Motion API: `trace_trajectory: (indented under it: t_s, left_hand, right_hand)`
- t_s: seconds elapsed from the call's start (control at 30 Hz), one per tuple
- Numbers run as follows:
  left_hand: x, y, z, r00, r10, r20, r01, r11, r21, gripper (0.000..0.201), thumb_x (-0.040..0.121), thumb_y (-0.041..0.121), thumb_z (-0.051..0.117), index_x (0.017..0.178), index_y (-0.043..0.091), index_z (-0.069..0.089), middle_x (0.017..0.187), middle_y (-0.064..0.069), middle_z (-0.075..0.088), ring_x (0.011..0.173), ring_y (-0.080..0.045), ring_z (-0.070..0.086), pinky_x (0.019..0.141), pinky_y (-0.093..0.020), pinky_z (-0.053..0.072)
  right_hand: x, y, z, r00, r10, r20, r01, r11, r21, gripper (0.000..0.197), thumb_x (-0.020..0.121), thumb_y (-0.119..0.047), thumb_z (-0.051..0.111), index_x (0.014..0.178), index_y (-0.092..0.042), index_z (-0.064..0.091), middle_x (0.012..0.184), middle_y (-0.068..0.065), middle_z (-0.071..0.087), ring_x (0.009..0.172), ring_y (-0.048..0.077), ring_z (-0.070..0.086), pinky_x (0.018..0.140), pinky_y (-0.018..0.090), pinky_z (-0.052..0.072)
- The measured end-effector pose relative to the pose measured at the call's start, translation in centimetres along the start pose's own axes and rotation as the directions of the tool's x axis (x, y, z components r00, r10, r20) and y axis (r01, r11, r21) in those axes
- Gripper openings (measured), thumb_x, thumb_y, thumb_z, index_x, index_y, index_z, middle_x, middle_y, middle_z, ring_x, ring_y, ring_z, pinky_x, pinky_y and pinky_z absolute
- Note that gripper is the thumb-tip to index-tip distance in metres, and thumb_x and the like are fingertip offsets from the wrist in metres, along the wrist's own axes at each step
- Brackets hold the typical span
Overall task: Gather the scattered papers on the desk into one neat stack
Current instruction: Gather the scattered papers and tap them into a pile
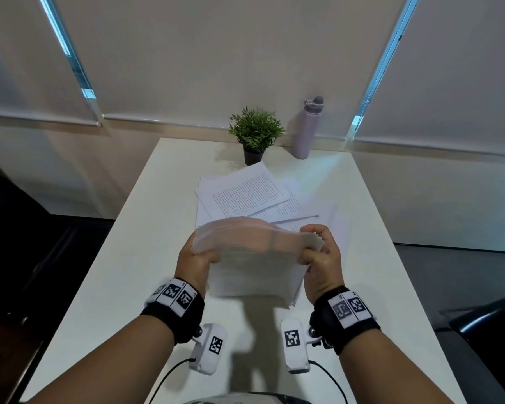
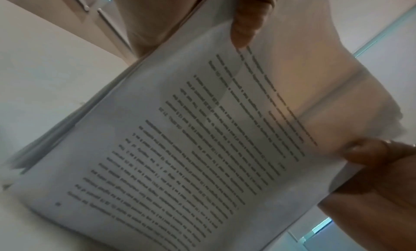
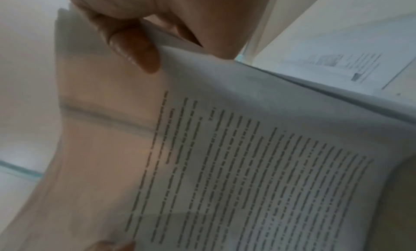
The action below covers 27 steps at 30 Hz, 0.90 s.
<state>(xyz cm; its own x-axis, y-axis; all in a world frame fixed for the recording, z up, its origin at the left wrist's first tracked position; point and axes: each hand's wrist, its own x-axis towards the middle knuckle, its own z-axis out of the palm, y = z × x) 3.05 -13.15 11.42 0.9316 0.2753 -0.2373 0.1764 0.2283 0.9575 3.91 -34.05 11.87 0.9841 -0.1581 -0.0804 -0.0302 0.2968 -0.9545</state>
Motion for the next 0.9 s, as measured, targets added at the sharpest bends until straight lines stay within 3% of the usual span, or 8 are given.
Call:
trace_trajectory:
  t_s: [0.17, 0.3, 0.43, 0.53, 0.63, 0.7, 0.8, 0.9]
  left_hand:
    - [-0.4, -0.2, 0.0, 0.999, 0.027, -0.045, -0.028, 1.000, -0.012, 0.038, 0.073, -0.015, 0.051, 0.080, 0.021, 0.061, 0.077, 0.000, 0.062, 0.074, -0.016, 0.057, 0.062, -0.026, 0.042]
    - [-0.8, -0.1, 0.5, 0.994, 0.097, -0.052, -0.098, 0.995, -0.011, 0.029, 0.063, 0.005, 0.054, 0.082, 0.026, 0.061, 0.080, 0.002, 0.062, 0.076, -0.012, 0.058, 0.065, -0.024, 0.046]
    - [-0.9, 0.9, 0.8, 0.960, 0.280, -0.018, -0.277, 0.957, 0.089, 0.035, 0.072, 0.004, 0.056, 0.089, 0.034, 0.056, 0.089, 0.011, 0.061, 0.073, 0.011, 0.056, 0.065, -0.003, 0.046]
    - [-0.8, 0.9, 0.9, 0.946, 0.323, -0.015, -0.319, 0.940, 0.120, 0.040, 0.084, -0.001, 0.050, 0.090, 0.039, 0.055, 0.091, 0.015, 0.060, 0.077, 0.011, 0.056, 0.069, -0.006, 0.047]
    - [-0.8, 0.4, 0.9, 0.963, 0.265, -0.044, -0.261, 0.961, 0.089, 0.040, 0.083, -0.002, 0.047, 0.091, 0.036, 0.054, 0.090, 0.012, 0.060, 0.080, 0.004, 0.057, 0.071, -0.020, 0.047]
    - [-0.5, -0.2, 0.8, 0.973, 0.225, -0.058, -0.221, 0.973, 0.063, 0.040, 0.076, -0.002, 0.046, 0.090, 0.034, 0.054, 0.093, 0.006, 0.060, 0.087, -0.009, 0.056, 0.077, -0.029, 0.045]
    - [-0.3, -0.6, 1.0, 0.981, 0.187, -0.056, -0.187, 0.982, 0.013, 0.036, 0.068, -0.003, 0.042, 0.083, 0.028, 0.053, 0.086, 0.003, 0.056, 0.083, -0.014, 0.051, 0.073, -0.027, 0.041]
    - [0.1, -0.7, 1.4, 0.979, 0.205, -0.017, -0.203, 0.975, 0.088, 0.033, 0.077, -0.003, 0.043, 0.080, 0.027, 0.054, 0.081, 0.006, 0.055, 0.078, -0.009, 0.050, 0.073, -0.025, 0.039]
  right_hand:
    - [-0.2, 0.0, -0.4, 0.998, 0.042, 0.037, -0.037, 0.990, -0.136, 0.040, 0.044, 0.001, 0.045, 0.079, -0.014, 0.058, 0.069, -0.006, 0.056, 0.066, 0.010, 0.050, 0.060, 0.029, 0.036]
    - [-0.4, 0.6, -0.3, 0.991, -0.129, 0.023, 0.131, 0.968, -0.215, 0.055, 0.057, 0.004, 0.050, 0.097, -0.035, 0.056, 0.090, -0.003, 0.054, 0.087, 0.017, 0.050, 0.078, 0.032, 0.042]
    - [-0.1, 0.2, -0.1, 0.813, -0.557, 0.169, 0.556, 0.656, -0.511, 0.064, 0.073, 0.013, 0.048, 0.128, -0.020, 0.052, 0.113, 0.003, 0.049, 0.110, 0.009, 0.051, 0.100, 0.025, 0.042]
    - [0.5, 0.3, -0.4, 0.744, -0.604, 0.285, 0.641, 0.525, -0.559, 0.053, 0.077, 0.017, 0.044, 0.122, -0.004, 0.061, 0.121, 0.004, 0.045, 0.113, 0.002, 0.049, 0.095, 0.019, 0.045]
    - [0.2, 0.1, -0.7, 0.763, -0.570, 0.305, 0.636, 0.579, -0.509, 0.053, 0.076, 0.017, 0.041, 0.119, -0.006, 0.061, 0.119, 0.005, 0.049, 0.118, 0.008, 0.048, 0.101, 0.021, 0.041]
    - [-0.1, 0.0, -0.7, 0.830, -0.503, 0.240, 0.556, 0.716, -0.422, 0.058, 0.073, 0.013, 0.041, 0.121, -0.019, 0.055, 0.116, 0.003, 0.053, 0.115, 0.012, 0.051, 0.102, 0.026, 0.041]
    - [0.1, 0.1, -0.4, 0.950, -0.285, 0.126, 0.303, 0.938, -0.167, 0.071, 0.067, 0.010, 0.043, 0.119, -0.037, 0.049, 0.111, -0.002, 0.054, 0.101, 0.016, 0.055, 0.093, 0.028, 0.047]
    - [0.5, 0.3, 0.1, 0.970, -0.217, 0.110, 0.233, 0.959, -0.161, 0.058, 0.076, 0.009, 0.048, 0.113, -0.035, 0.053, 0.106, 0.000, 0.055, 0.087, 0.013, 0.052, 0.087, 0.030, 0.044]
